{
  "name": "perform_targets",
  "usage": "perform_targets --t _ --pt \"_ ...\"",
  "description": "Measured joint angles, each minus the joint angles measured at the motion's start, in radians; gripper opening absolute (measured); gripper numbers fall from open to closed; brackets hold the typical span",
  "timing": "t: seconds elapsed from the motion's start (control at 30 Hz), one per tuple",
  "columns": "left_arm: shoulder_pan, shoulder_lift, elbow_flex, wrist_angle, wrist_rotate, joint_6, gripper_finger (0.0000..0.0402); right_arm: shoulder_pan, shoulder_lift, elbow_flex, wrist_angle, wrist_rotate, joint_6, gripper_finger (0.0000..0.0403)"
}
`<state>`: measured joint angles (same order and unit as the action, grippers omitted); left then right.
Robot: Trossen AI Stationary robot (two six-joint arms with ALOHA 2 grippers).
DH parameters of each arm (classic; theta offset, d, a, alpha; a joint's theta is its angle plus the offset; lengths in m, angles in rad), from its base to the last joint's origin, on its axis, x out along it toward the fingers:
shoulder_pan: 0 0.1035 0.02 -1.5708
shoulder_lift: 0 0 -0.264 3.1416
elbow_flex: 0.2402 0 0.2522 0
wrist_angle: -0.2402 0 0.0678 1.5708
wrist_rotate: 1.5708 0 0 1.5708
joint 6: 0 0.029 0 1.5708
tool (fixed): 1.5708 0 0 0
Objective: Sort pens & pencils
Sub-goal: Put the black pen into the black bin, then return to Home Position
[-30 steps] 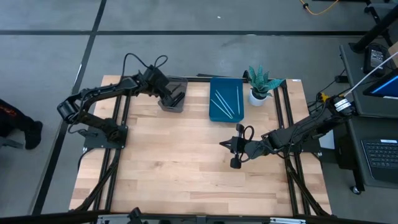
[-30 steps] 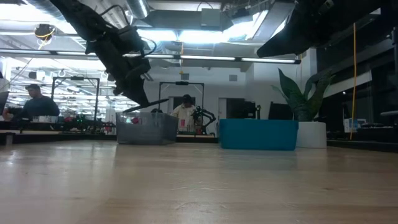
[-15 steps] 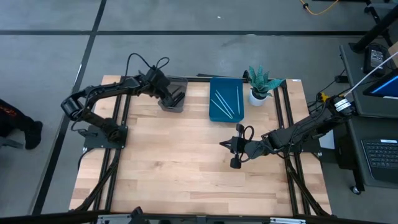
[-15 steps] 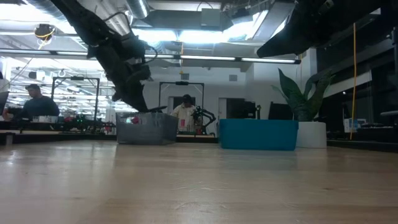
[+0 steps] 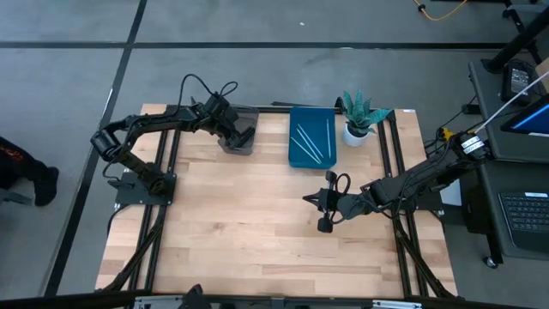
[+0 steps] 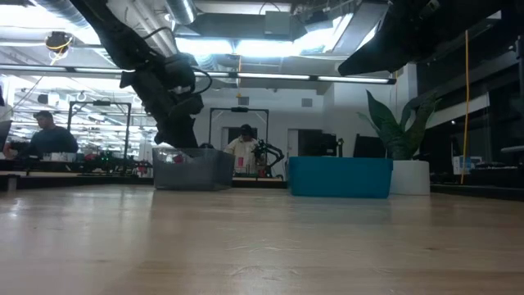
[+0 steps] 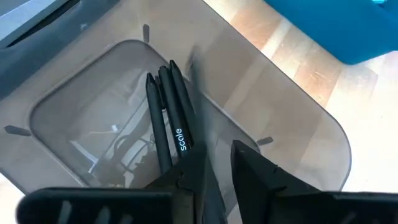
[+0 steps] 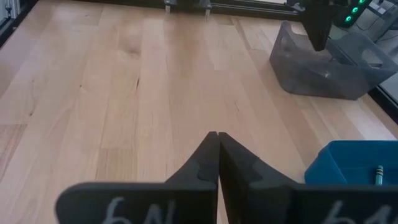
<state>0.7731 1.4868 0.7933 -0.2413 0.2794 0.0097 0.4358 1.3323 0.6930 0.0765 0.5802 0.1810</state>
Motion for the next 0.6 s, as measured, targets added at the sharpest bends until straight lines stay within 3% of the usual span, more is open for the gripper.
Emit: perform_targets --t 0.33,0.6 --pt "0.0 -0.01 0.0 0.003 0.0 0.004 0.0071 0.0 0.0 0.0 0.0 0.0 0.0 0.0006" --pt "-0.002 -0.195 0.0 -0.03 0.001 0.073 0.0069 0.0 0.0 0.0 0.0 0.001 -0.001 0.0006"
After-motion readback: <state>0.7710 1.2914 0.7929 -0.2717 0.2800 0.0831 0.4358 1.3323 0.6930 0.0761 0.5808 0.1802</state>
